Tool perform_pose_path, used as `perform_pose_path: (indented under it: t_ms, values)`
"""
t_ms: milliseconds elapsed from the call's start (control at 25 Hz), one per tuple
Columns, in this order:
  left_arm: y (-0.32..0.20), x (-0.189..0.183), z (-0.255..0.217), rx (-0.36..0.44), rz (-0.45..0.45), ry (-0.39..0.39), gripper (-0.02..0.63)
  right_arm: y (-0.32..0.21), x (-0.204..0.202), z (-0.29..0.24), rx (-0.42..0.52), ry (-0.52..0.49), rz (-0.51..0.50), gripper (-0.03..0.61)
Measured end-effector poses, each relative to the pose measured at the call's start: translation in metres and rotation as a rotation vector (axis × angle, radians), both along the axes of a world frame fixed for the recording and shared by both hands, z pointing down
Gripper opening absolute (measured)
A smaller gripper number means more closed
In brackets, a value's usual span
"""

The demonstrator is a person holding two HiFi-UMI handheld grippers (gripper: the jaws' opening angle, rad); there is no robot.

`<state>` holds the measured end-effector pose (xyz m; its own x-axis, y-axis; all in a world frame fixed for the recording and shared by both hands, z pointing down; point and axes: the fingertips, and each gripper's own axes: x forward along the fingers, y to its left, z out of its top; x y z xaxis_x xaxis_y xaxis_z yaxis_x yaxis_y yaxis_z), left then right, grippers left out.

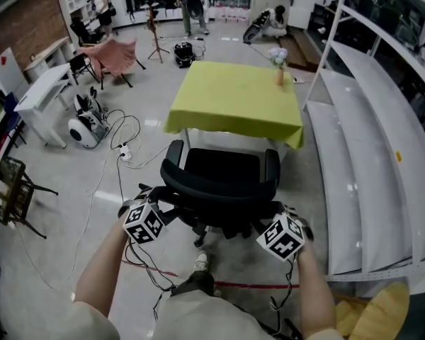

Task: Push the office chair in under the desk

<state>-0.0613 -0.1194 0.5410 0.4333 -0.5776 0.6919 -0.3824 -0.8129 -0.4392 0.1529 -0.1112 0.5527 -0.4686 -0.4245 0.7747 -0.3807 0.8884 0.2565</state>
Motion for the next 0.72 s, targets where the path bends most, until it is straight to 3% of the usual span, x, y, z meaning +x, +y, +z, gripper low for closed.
perform_pose_path:
  t_ms: [720]
  values:
    - [-0.128, 0.015, 0.001, 0.046, 0.004, 0.011, 0.246, -0.125, 0.013, 0.002, 0.036, -0.012, 0.043, 0.201]
